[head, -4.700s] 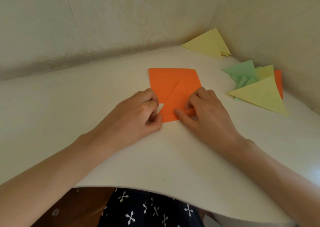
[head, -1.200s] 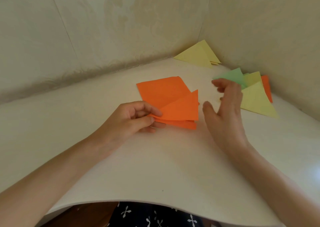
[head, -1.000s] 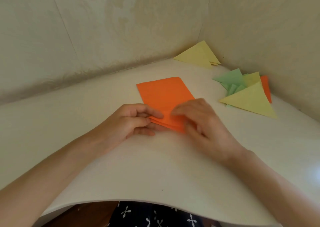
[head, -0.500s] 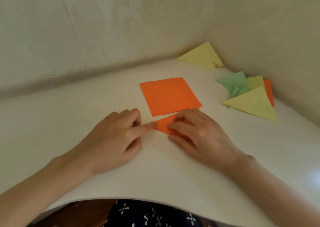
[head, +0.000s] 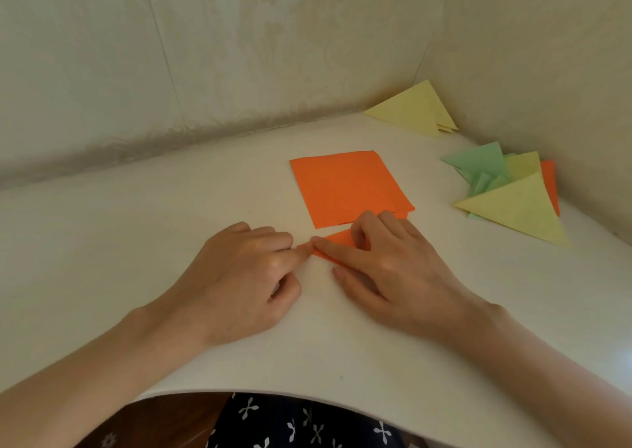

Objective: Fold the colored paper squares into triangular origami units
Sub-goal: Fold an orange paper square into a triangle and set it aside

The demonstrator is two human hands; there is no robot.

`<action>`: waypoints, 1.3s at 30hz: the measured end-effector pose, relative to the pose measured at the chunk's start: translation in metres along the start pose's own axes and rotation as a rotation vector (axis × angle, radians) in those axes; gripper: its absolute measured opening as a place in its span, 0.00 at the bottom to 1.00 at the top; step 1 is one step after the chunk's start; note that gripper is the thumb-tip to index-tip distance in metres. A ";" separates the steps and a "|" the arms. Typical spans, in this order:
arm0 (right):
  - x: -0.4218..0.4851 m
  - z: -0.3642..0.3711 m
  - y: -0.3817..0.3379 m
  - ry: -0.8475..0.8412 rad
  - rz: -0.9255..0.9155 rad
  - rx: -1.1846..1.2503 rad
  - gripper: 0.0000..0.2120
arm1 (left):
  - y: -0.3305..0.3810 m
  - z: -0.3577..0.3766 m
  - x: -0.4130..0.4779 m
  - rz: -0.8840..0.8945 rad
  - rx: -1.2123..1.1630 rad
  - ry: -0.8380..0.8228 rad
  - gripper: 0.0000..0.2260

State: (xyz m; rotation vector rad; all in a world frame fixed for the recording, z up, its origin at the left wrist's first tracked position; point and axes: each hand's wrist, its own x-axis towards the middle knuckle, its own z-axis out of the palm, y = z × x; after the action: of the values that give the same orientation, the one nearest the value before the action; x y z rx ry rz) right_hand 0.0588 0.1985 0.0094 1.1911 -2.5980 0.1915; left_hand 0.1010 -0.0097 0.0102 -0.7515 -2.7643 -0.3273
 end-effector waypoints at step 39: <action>-0.038 -0.033 0.003 0.194 0.363 0.228 0.24 | 0.019 -0.004 0.008 -0.110 0.173 -0.009 0.19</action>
State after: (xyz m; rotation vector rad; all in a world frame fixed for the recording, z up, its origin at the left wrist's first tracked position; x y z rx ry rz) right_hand 0.0864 0.2358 0.0297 0.7088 -2.6450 0.6574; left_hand 0.1047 0.0090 0.0193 -0.5619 -2.8027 -0.1035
